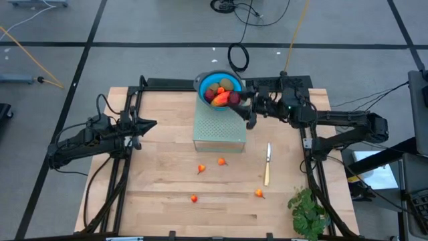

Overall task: Pick & Place Fruit
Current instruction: Put the pomegranate into the blue strainer bowl on the shelf

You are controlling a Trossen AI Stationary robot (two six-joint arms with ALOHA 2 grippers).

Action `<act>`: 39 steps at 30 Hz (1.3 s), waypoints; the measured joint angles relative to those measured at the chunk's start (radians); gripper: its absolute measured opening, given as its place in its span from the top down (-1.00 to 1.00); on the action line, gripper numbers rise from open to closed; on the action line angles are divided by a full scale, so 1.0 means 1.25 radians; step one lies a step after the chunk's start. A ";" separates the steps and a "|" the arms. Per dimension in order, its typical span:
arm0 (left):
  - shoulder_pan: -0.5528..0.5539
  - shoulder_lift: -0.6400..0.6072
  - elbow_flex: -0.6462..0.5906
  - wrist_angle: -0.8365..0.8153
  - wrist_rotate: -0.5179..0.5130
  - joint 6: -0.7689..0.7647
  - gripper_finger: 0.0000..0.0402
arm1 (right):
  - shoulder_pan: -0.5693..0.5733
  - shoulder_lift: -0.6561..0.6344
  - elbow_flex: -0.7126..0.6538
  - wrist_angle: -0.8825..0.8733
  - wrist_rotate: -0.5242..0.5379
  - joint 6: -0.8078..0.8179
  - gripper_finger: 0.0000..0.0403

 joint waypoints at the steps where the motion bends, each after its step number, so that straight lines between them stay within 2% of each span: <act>1: 0.000 0.000 0.000 0.000 -0.009 0.000 0.92 | -0.013 0.000 0.000 -0.001 -0.001 0.006 -0.18; 5: 0.000 0.000 0.000 0.000 -0.039 0.000 0.92 | -0.061 0.000 0.001 -0.013 -0.021 0.016 -0.17; 7: 0.000 0.000 0.000 0.000 -0.039 0.000 0.92 | -0.080 0.001 0.023 -0.064 -0.023 0.013 -0.16; 12: 0.000 0.000 0.000 -0.001 -0.039 0.000 0.92 | -0.120 0.021 0.129 -0.262 -0.039 -0.045 -0.15; 19: 0.000 0.000 0.000 -0.004 -0.039 0.000 0.92 | -0.161 0.099 0.258 -0.389 -0.088 -0.104 -0.16; 30: 0.000 0.000 0.000 -0.008 -0.039 0.000 0.92 | -0.201 0.243 0.422 -0.536 -0.108 -0.171 -0.16; 39: 0.000 0.000 0.000 -0.008 -0.039 0.000 0.92 | -0.211 0.333 0.462 -0.598 -0.113 -0.202 -0.17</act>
